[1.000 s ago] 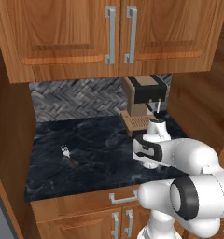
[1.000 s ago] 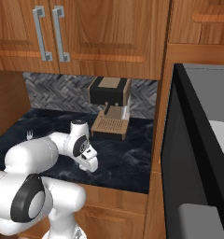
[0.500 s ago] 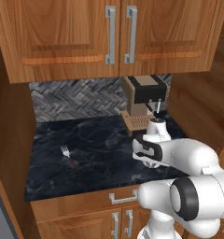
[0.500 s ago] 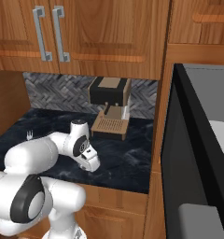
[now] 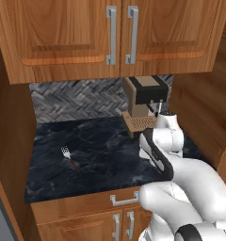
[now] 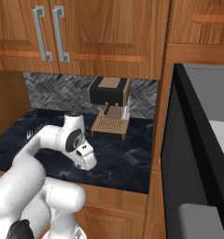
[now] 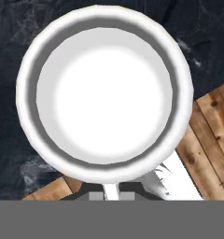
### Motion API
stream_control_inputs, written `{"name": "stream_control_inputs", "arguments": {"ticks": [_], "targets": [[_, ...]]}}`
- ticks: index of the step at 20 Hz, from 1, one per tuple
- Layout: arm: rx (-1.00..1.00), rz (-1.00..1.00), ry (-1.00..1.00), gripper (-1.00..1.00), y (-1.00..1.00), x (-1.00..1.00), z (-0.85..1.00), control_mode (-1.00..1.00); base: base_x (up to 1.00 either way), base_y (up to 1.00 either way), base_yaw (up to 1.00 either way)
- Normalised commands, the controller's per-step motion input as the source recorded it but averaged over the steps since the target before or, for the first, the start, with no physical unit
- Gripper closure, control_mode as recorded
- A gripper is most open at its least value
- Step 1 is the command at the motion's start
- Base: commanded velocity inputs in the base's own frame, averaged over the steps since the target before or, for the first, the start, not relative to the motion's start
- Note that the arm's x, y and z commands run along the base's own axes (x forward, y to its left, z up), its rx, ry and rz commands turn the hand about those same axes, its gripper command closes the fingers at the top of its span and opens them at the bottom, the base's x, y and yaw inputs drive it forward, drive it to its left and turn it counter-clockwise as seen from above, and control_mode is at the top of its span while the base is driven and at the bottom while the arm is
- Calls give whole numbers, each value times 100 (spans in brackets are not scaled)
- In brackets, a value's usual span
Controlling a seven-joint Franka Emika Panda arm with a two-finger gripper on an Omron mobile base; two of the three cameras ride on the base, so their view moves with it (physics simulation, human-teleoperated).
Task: Pick the mug from the counter and place it inside the microwave. Then close the microwave.
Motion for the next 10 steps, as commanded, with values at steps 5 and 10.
{"name": "stream_control_inputs", "arguments": {"ticks": [5, 10], "targets": [[0, 8, -16, 100, 1, -99, 95, -100, 0, 0, 0], [0, 9, -16, 100, 3, -94, 100, -100, 0, 0, 0]]}}
